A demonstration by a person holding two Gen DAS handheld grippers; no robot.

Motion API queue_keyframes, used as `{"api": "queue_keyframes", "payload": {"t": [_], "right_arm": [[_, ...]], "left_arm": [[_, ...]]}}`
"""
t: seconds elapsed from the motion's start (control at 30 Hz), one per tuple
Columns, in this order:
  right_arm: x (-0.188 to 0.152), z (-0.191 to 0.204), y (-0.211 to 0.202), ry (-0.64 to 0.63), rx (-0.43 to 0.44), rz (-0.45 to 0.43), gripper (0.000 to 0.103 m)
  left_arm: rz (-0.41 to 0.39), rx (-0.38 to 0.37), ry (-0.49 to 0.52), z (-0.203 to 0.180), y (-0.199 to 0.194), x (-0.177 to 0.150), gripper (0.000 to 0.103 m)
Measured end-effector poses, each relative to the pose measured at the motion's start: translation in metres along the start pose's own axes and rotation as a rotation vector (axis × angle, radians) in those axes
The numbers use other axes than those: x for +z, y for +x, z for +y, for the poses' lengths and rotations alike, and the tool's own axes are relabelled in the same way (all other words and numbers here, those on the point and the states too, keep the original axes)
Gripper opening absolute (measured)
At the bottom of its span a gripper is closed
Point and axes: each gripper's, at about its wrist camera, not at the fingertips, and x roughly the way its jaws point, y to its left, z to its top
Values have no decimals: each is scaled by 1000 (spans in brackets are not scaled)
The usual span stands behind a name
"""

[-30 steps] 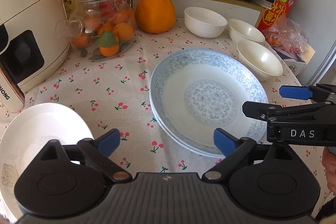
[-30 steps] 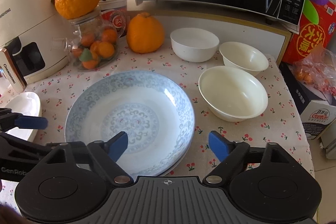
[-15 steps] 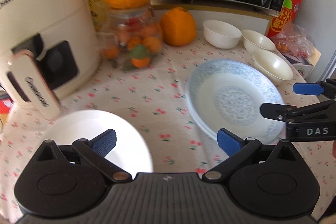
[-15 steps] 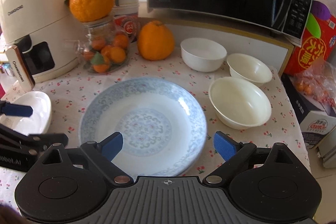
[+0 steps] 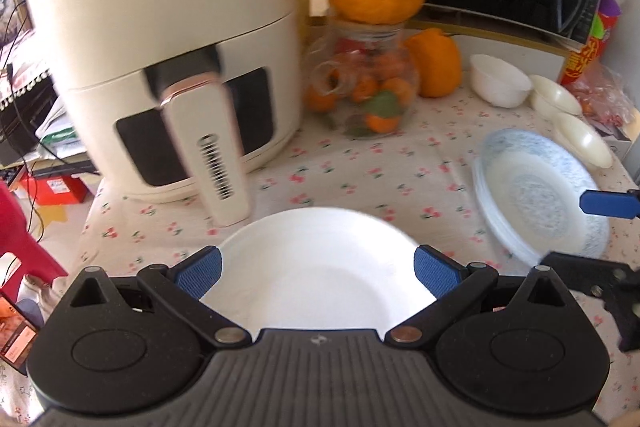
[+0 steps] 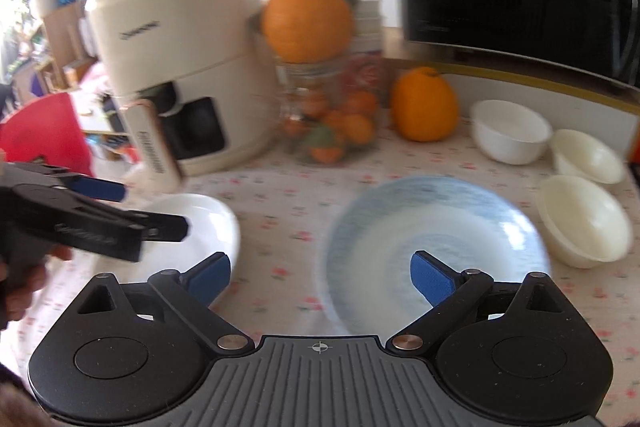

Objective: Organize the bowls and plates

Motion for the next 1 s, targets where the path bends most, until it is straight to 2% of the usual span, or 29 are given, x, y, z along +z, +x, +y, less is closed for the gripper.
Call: {"api": "queue_keyframes", "payload": {"t": [0.17,0.37,0.57,0.73,0.8,1.0], "right_arm": [[-9,20,8,-18,74,-9,98],[-24,31,21,56,161,43,98],[-37,46,30,0,174,59,98],[-44,61,35,-60,218,88,98],[-46,67,38,-78,234,110,98],[-48,74,50,-75,260,151,98]], "left_arm": [[-2,8,11,19,7,-10,102],[18,-13,30,29,12,-18,91],[46,-6,4,38,18,-21,81],[77,10,2,41,23,-25,71],[93,17,3,42,25,-25,63],[114,32,-2,42,26,-25,58]]}}
